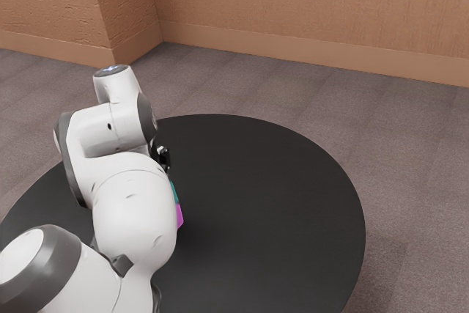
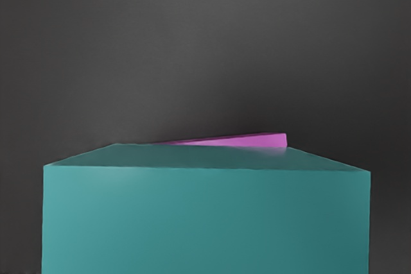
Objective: Pick up the blue block with one arm, and put the blue block on the pink block with one arm
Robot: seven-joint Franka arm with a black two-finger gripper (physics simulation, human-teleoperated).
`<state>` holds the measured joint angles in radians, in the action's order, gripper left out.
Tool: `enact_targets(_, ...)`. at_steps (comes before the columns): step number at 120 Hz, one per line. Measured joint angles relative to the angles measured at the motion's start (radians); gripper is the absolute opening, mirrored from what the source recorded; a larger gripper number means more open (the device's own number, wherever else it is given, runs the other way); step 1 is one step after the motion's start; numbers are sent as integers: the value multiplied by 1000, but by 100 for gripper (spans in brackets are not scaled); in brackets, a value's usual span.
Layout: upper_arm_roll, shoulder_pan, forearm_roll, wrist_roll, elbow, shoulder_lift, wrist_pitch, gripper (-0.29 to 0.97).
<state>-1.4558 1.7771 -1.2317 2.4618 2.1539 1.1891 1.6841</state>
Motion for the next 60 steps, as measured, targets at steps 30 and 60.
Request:
enact_targets(30,-5,2,0,-33,0,3,1,39)
enact_targets(60,-7,3,1,-82,0,3,1,39)
